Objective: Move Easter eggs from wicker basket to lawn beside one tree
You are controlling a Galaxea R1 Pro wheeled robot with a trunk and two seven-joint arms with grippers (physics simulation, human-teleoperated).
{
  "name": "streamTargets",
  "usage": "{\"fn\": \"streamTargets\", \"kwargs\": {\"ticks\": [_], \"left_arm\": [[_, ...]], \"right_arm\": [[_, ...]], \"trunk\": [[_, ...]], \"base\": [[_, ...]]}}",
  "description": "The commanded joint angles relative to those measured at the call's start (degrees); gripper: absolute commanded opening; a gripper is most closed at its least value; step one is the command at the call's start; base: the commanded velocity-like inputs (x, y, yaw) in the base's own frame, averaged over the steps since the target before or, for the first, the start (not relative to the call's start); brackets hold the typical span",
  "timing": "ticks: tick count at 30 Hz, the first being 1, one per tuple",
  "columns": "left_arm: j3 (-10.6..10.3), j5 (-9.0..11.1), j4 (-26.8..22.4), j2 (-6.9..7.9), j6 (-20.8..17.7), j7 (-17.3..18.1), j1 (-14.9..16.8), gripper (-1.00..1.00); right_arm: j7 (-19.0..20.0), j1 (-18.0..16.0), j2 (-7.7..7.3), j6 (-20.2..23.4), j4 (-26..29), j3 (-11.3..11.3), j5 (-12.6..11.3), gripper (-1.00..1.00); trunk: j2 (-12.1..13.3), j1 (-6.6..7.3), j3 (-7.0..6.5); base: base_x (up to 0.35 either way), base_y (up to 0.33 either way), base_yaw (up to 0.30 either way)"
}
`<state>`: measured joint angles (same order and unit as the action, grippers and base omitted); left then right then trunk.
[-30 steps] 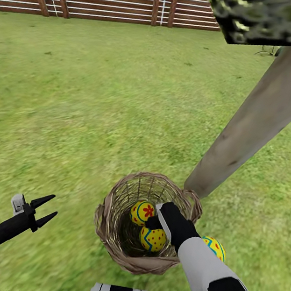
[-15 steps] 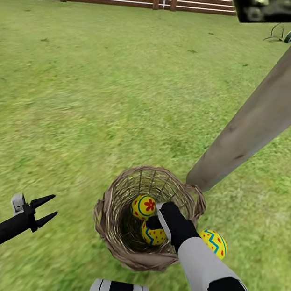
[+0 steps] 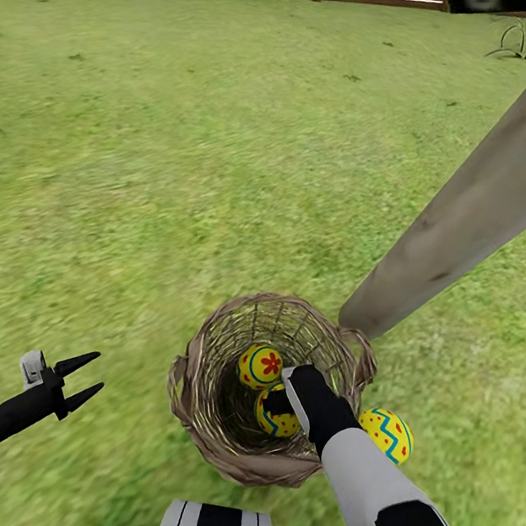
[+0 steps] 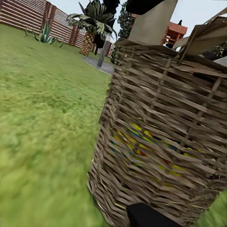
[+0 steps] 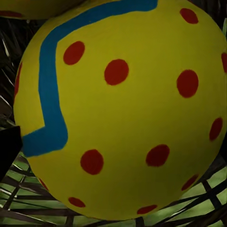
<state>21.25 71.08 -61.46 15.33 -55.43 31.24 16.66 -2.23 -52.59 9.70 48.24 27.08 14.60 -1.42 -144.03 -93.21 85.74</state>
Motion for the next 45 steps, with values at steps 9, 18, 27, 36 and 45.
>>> {"fn": "streamTargets", "kwargs": {"ticks": [9,18,27,36,45], "left_arm": [[0.7,-0.2,0.0,-0.04,-0.3,0.2,0.0,1.00],[0.8,-0.3,0.0,-0.01,-0.3,0.0,0.0,1.00],[0.8,-0.2,0.0,-0.03,-0.3,0.1,0.0,1.00],[0.8,-0.3,0.0,0.05,-0.4,-0.1,0.0,1.00],[0.8,-0.4,-0.1,0.11,-0.6,-0.2,0.0,1.00]], "right_arm": [[-0.2,0.0,-0.03,0.2,-0.1,0.2,-1.8,-1.00],[-0.2,0.0,-0.03,0.2,-0.1,0.2,-1.8,-1.00],[-0.2,0.0,-0.03,0.2,-0.1,0.2,-1.8,-1.00],[-0.2,0.0,0.06,0.3,-0.1,0.2,-1.9,-1.00],[-0.1,0.0,0.04,0.3,-0.2,0.0,-1.9,-1.00]], "trunk": [[-0.1,-0.11,0.93],[0.0,-0.03,0.27],[0.0,0.07,-0.62],[0.1,0.28,-2.39],[0.3,0.51,-4.39]], "base": [[0.000,0.000,0.000],[0.000,0.000,0.000],[0.000,0.000,0.000],[0.000,0.000,0.000],[-0.129,0.000,0.000]]}}
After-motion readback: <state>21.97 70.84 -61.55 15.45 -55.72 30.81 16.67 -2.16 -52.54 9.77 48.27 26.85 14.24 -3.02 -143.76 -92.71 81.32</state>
